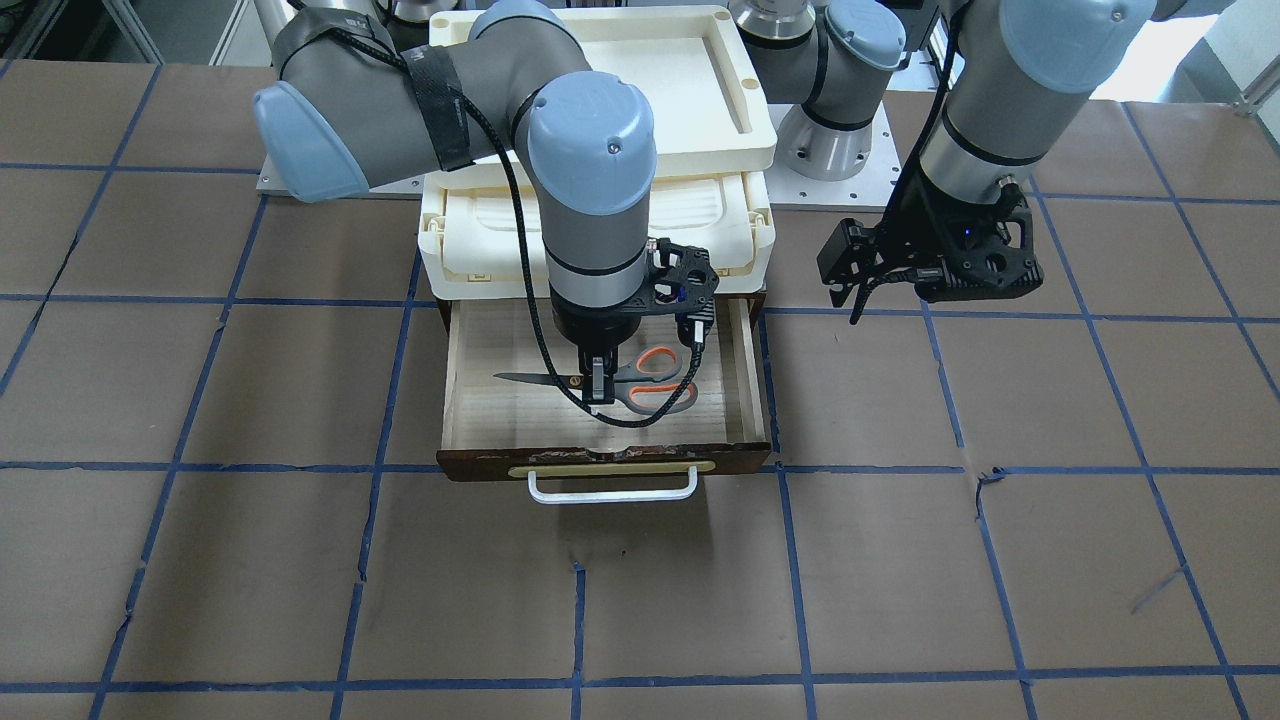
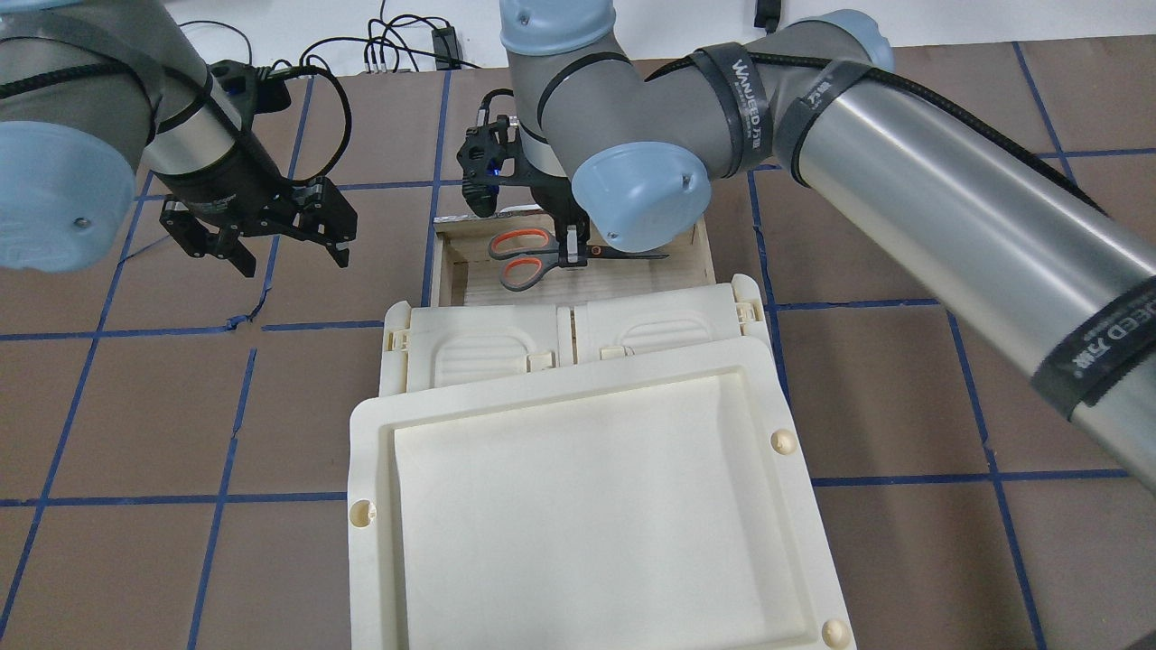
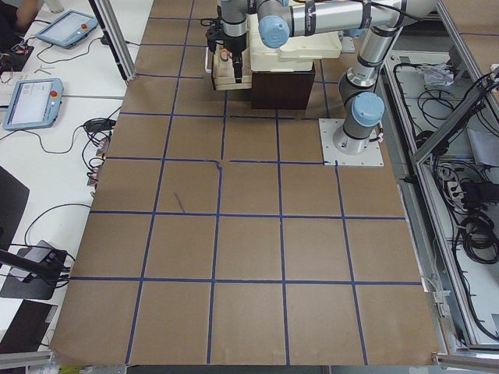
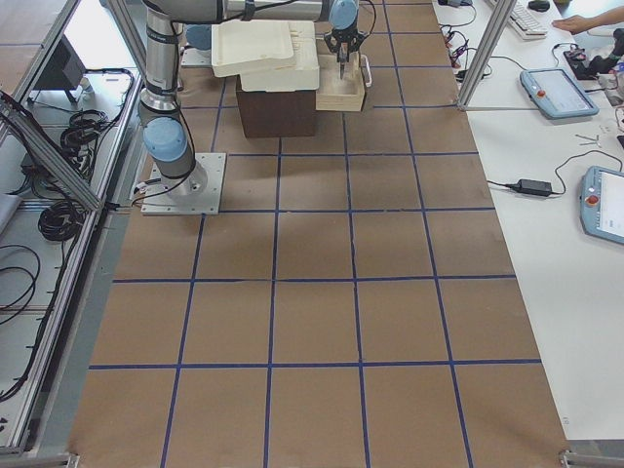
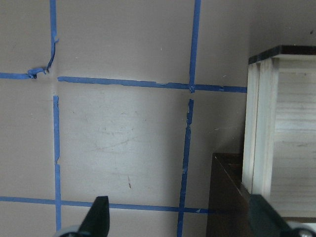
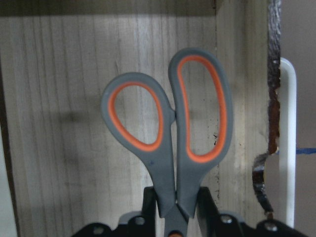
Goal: Put scissors in drawer and close it
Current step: 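Lower the scissors into the open wooden drawer and open the right gripper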
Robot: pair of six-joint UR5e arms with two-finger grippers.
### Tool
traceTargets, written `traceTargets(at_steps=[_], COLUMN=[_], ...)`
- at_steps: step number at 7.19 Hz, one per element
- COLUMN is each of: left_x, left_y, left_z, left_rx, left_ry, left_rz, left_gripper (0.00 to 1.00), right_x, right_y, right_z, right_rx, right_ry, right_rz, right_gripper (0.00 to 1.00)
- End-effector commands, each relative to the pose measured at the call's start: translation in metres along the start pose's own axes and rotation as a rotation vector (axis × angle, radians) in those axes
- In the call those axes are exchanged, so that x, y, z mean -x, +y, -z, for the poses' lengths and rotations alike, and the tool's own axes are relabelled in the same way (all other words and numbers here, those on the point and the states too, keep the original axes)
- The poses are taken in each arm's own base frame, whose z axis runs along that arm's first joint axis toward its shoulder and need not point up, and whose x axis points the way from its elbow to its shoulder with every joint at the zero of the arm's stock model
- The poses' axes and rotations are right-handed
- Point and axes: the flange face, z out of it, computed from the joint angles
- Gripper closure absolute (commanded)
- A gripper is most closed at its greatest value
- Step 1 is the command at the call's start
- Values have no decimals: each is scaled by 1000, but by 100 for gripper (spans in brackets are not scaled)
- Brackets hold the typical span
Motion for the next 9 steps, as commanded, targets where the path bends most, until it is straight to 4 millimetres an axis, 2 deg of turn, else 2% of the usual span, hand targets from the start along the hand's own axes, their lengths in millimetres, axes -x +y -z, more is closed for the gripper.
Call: traceTargets(at_steps=[1,3,5,9], left_x=[-1,-1,-1,-6], left_y=[4,4,7,10], left_z=[15,23,16,15], left_rx=[-34,-51,-36,-33], left_ry=[-3,-1,-1,1], left_rz=[-7,-5,-7,-20], left_gripper=[0,0,0,0], right_x=[6,7,13,8], right_y=[-1,0,2,-2], right_z=[-17,-21,-35,-37], right_rx=[5,8,22,3], right_ry=[-9,-17,-41,-17], right_rz=[1,-1,2,-5], right_gripper=[98,98,97,96])
